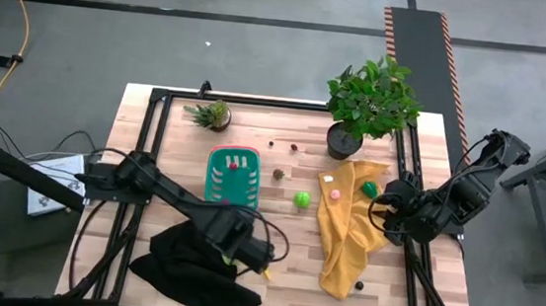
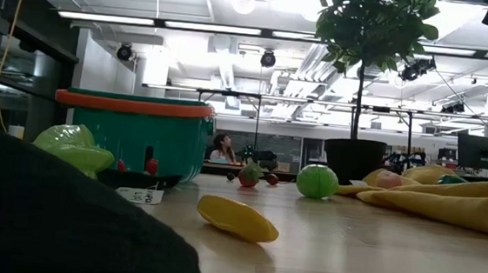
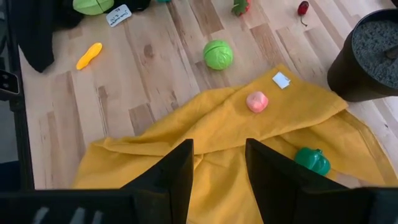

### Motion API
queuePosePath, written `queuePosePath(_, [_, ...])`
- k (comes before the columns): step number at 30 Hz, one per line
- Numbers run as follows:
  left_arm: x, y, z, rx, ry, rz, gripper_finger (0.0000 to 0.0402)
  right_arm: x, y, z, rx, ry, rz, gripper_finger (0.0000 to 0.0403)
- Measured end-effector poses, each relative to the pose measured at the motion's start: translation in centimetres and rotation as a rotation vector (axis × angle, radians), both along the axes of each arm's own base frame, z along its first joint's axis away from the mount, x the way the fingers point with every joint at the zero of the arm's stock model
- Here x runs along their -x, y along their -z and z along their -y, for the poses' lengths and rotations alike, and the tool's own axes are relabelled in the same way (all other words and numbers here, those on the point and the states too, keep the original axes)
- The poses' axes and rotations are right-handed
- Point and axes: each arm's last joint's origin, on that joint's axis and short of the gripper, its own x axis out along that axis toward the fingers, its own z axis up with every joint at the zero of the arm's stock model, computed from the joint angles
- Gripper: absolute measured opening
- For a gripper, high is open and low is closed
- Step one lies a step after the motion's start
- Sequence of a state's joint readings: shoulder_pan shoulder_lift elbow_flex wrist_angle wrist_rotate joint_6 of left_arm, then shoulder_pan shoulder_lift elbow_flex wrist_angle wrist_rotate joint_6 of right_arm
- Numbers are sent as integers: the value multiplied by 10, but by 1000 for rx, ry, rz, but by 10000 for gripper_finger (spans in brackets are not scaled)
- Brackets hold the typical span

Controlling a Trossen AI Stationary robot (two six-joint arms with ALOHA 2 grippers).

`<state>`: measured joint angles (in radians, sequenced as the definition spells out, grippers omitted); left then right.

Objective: Pick and placing Produce into tupperware
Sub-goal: Put the green starfruit in the green basket

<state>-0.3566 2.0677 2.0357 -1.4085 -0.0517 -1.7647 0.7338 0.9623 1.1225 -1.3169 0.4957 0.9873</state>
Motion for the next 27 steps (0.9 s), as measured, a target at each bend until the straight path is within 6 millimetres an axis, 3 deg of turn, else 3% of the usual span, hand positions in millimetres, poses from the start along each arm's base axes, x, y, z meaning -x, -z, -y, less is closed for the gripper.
queuePosePath(6, [-5, 9, -6, -21, 14, -34, 13, 0, 0, 0, 4, -11, 3, 138])
queuePosePath(16, [-11, 20, -7, -33, 15, -55, 109, 0, 0, 0, 11, -22, 3, 138])
queuePosePath(27, [-1, 20, -19, -70, -87, -175, 145, -2, -1, -1, 22, -39, 17, 138])
